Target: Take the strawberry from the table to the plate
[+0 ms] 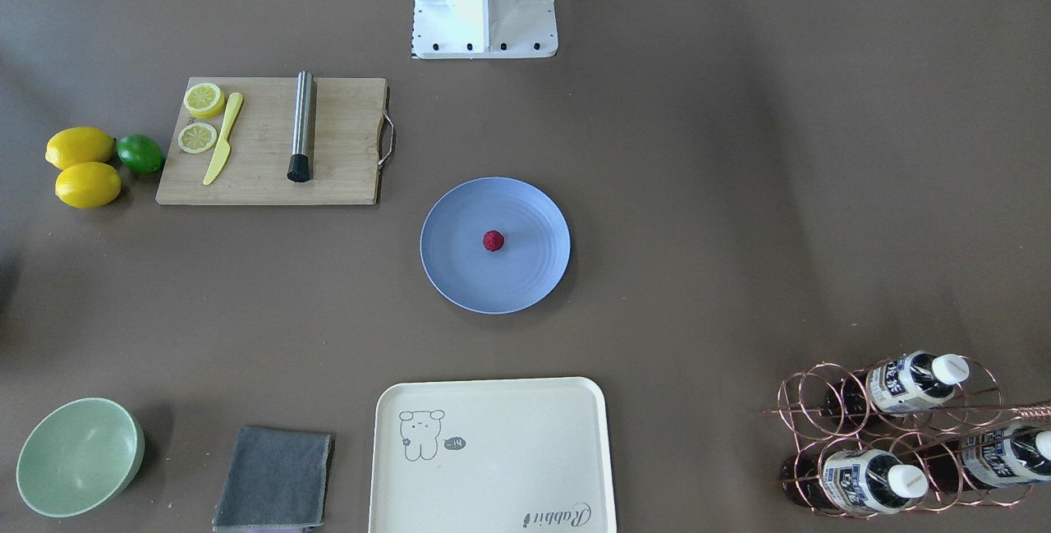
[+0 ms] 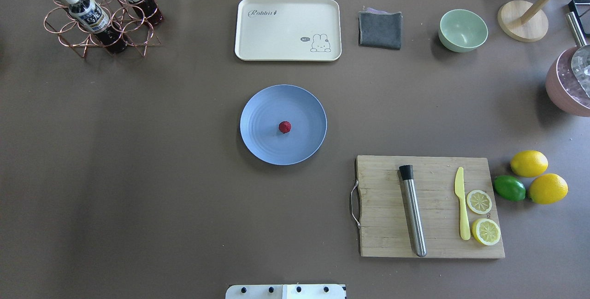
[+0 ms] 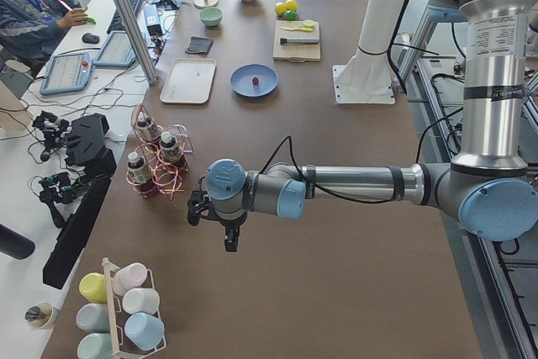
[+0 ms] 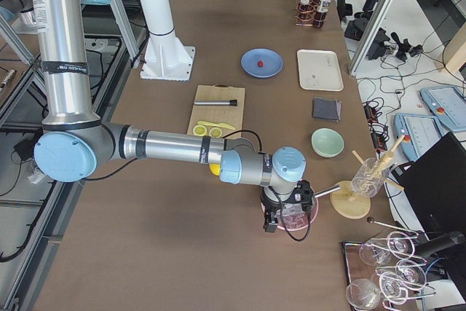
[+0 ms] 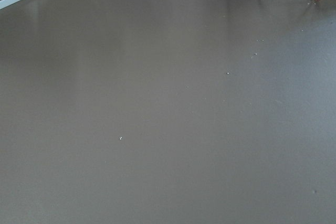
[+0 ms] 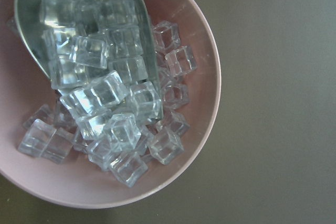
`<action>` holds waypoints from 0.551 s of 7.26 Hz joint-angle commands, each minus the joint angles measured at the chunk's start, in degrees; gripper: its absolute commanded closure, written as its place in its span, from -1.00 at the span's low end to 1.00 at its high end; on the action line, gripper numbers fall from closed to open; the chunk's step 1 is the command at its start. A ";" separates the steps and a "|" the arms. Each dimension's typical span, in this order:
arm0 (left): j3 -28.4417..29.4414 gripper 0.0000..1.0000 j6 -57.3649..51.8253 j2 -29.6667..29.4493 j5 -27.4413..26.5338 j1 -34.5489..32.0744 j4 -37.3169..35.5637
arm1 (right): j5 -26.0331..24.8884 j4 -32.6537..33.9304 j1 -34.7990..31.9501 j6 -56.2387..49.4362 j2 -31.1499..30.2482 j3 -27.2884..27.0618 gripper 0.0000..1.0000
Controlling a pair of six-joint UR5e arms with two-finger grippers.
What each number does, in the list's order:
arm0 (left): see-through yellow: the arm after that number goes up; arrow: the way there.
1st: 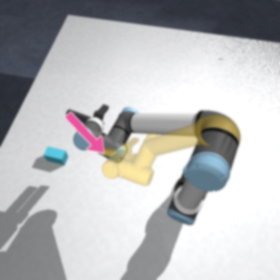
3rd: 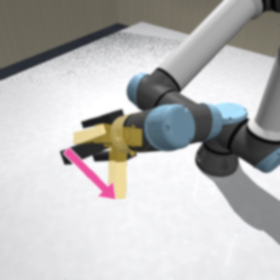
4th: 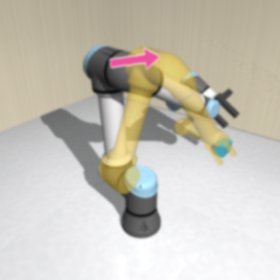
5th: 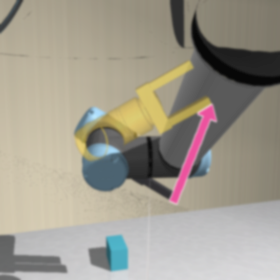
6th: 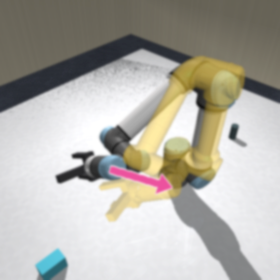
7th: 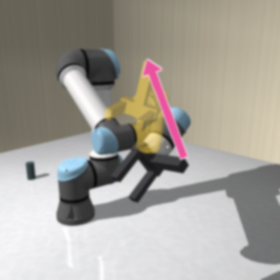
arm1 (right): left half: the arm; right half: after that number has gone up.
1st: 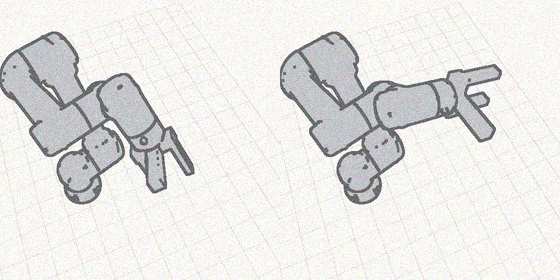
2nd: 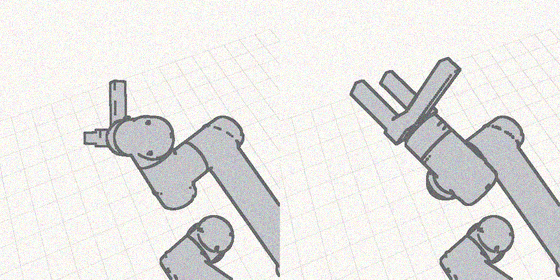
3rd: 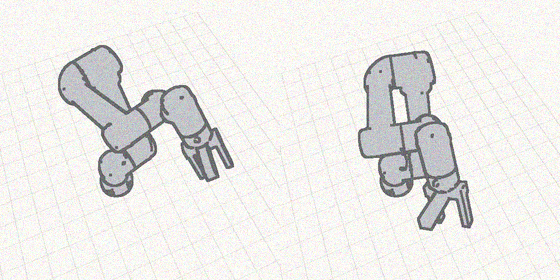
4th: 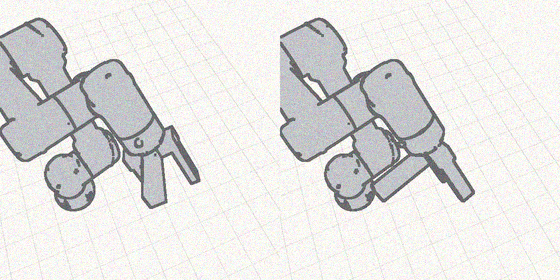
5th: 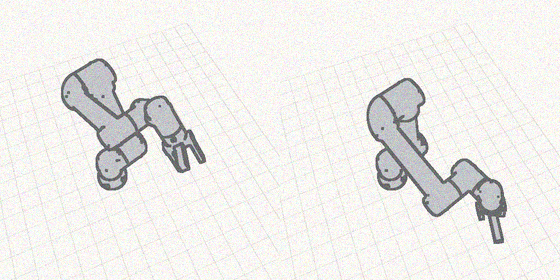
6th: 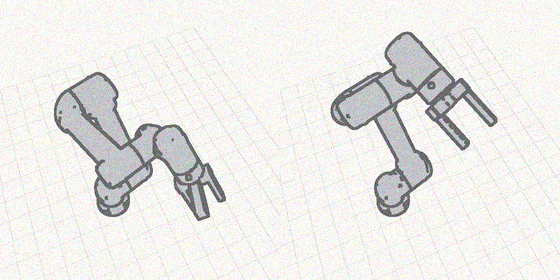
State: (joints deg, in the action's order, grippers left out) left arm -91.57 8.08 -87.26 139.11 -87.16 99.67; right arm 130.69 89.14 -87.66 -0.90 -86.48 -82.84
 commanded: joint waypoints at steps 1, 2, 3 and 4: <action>-0.01 -0.98 0.00 -0.11 -0.07 0.06 0.00 | 0.18 -0.02 0.04 -0.06 0.00 -0.12 -1.00; -0.01 -0.98 0.00 -0.11 0.02 -0.03 0.00 | 0.79 -0.02 0.04 -0.06 0.00 -0.12 -1.00; -0.01 -0.98 0.09 -0.02 0.02 -0.03 0.00 | 0.80 -0.02 0.04 -0.06 0.00 -0.12 -1.00; -0.01 -0.98 0.09 -0.11 -0.07 0.06 0.00 | 0.80 -0.02 0.04 -0.06 0.00 -0.12 -1.00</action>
